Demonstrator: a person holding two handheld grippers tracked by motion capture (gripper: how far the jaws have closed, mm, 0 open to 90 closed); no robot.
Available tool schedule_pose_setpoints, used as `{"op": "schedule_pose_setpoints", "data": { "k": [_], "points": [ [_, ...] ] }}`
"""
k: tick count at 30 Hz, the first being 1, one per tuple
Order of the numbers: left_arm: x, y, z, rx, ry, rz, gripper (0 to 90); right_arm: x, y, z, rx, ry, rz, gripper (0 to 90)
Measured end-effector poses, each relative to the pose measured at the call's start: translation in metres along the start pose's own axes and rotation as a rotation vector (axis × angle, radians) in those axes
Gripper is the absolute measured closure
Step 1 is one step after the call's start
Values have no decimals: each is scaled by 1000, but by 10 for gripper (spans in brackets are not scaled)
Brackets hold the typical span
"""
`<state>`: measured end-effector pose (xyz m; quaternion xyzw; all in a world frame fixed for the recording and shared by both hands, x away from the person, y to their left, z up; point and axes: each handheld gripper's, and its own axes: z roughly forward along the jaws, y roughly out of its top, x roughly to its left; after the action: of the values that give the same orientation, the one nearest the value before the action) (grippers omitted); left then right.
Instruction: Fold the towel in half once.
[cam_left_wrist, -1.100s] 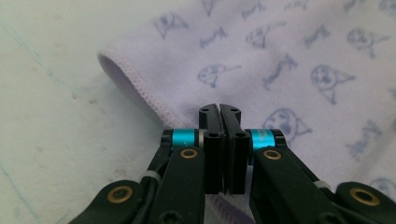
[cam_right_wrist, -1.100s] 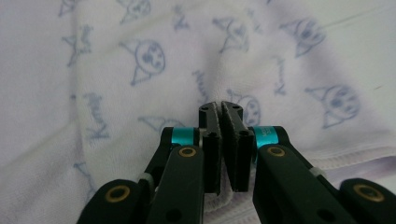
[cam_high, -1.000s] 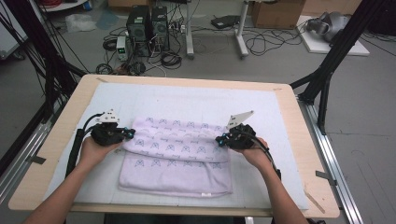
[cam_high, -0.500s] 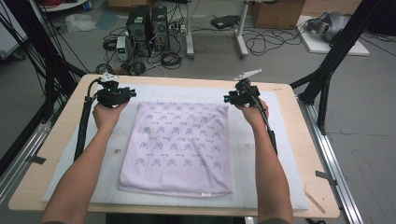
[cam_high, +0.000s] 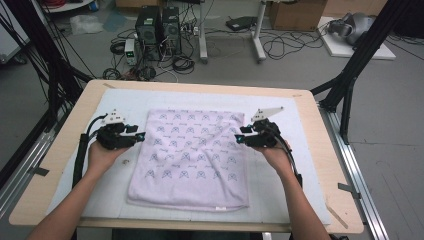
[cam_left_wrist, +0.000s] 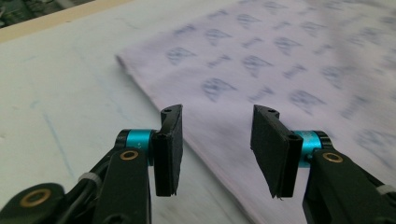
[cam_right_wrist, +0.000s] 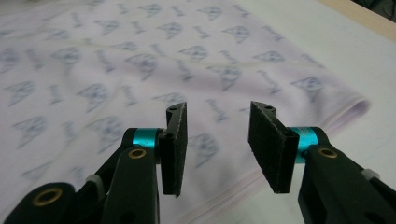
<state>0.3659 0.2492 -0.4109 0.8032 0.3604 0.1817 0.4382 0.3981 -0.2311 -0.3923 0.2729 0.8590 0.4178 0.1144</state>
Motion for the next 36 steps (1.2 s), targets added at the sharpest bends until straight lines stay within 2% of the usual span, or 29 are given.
{"op": "schedule_pose_setpoints", "data": {
  "k": [2,3,5,7,11,12,16,17,18,19,20,21,23,25,26,27,28,29,30,31,33,34,36],
  "points": [
    [-11,-8,-9,1,-30,17,526,19,-11,-7,-25,42,-16,571],
    [-18,-14,-15,2,-49,26,523,26,-14,-9,-22,48,-30,572],
    [-28,-23,-23,16,-80,44,513,44,-23,-11,8,109,-41,560],
    [-39,-34,-31,20,-108,50,508,62,-33,-15,-19,116,-90,572],
    [-61,-53,-48,40,-162,86,512,85,-56,-21,-21,199,-101,576],
    [-68,-58,-53,57,-184,107,520,90,-61,-22,-25,213,-104,579],
    [-83,-74,-63,105,-256,162,582,110,-83,-24,10,267,-142,589],
    [-85,-77,-63,118,-269,171,623,112,-87,-23,23,267,-151,589],
    [-86,-78,-63,129,-263,180,670,113,-90,-22,43,270,-152,603],
    [-85,-80,-62,132,-277,176,704,114,-92,-21,56,268,-157,605],
    [-84,-79,-62,130,-297,167,768,114,-94,-21,44,263,-164,614],
    [-83,-78,-63,137,-280,168,824,114,-93,-22,47,264,-155,626],
    [-79,-75,-66,134,-219,156,884,114,-93,-22,50,253,-159,685],
    [-72,-74,-70,119,-201,123,886,114,-94,-24,48,251,-165,780],
    [-70,-74,-71,113,-208,117,886,114,-94,-24,54,249,-172,800],
    [-71,-74,-72,97,-232,110,883,115,-94,-25,54,251,-170,840],
    [-73,-74,-72,84,-265,111,844,114,-94,-25,56,256,-172,850],
    [-76,-74,-71,83,-293,119,747,114,-94,-25,56,257,-169,853],
    [-80,-74,-69,98,-310,137,665,114,-94,-25,54,258,-163,855],
    [-84,-74,-66,117,-316,154,630,113,-94,-25,56,264,-158,856],
    [-87,-76,-59,157,-320,173,662,112,-94,-25,53,273,-146,863],
    [-87,-78,-58,148,-325,167,754,112,-94,-24,52,273,-151,867],
    [-85,-77,-60,147,-340,160,848,113,-95,-25,50,282,-152,870]
  ]
}}
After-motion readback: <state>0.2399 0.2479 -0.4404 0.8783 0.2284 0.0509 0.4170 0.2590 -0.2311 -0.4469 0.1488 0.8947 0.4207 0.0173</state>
